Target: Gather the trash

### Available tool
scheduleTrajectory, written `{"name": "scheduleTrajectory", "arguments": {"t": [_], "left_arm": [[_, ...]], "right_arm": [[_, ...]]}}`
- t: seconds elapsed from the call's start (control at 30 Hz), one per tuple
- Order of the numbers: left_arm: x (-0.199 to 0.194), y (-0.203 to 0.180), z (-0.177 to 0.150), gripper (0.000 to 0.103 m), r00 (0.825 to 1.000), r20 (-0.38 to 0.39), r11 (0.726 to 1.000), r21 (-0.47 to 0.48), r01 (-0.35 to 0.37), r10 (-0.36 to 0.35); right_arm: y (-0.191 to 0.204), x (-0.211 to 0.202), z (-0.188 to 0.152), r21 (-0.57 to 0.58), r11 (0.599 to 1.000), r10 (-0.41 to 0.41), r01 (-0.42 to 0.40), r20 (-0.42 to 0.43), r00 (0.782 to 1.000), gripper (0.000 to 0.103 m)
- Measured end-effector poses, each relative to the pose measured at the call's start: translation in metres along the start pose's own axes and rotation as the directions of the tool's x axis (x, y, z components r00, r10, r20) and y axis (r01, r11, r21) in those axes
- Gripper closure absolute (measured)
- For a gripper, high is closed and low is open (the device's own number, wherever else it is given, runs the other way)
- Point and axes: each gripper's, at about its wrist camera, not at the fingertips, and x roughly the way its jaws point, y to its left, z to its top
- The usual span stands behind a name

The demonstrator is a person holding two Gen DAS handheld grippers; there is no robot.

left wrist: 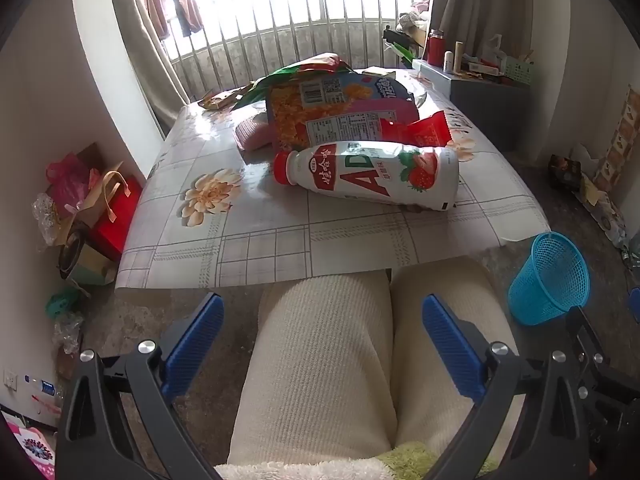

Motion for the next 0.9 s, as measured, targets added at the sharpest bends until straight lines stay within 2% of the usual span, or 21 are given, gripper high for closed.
{"name": "scheduleTrajectory", "arguments": {"t": [0.9], "left_arm": [[0.0075,-0.0012,-0.0049,0.006,1.000,-0.014,1.000,-0.005,0.012,-0.012]], "right_arm": [[-0.0034,-0.0010,-0.0006,0.001,1.000,-0.001,0.001,0.000,1.000,0.008]]}}
